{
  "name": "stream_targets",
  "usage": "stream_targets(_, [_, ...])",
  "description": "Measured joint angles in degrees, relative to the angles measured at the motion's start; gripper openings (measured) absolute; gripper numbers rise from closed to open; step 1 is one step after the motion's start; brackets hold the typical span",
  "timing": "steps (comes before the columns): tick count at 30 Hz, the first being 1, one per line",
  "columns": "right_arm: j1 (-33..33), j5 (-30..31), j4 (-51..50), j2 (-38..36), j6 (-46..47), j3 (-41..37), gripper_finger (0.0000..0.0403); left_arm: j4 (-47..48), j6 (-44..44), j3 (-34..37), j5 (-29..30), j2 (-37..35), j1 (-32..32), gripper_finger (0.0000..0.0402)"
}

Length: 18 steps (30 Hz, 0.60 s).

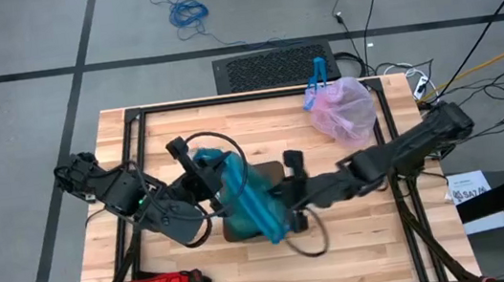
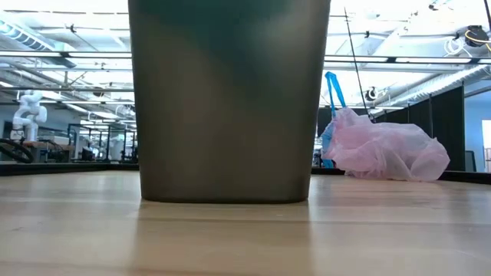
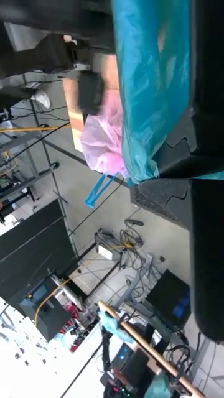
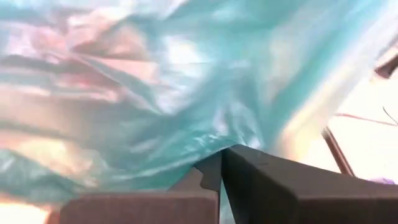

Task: Place trash/remove bag and relplace
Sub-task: Insert a new trash bag into the trash bin

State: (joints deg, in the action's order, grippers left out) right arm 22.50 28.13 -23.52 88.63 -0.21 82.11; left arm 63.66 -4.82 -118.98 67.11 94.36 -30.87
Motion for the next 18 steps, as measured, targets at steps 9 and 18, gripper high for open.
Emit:
stream_targets(9, [3.2, 0.0, 1.8, -3.8, -1.0, 0.1, 0.0, -3.2, -2.4, 7.0, 0.5, 0.0, 0.0, 0.0])
stream_targets(18, [-2.6, -9.9, 6.6, 6.4, -1.4, 0.0, 0.0, -3.9, -6.7, 10.9, 2.2, 0.0, 0.4, 0.0])
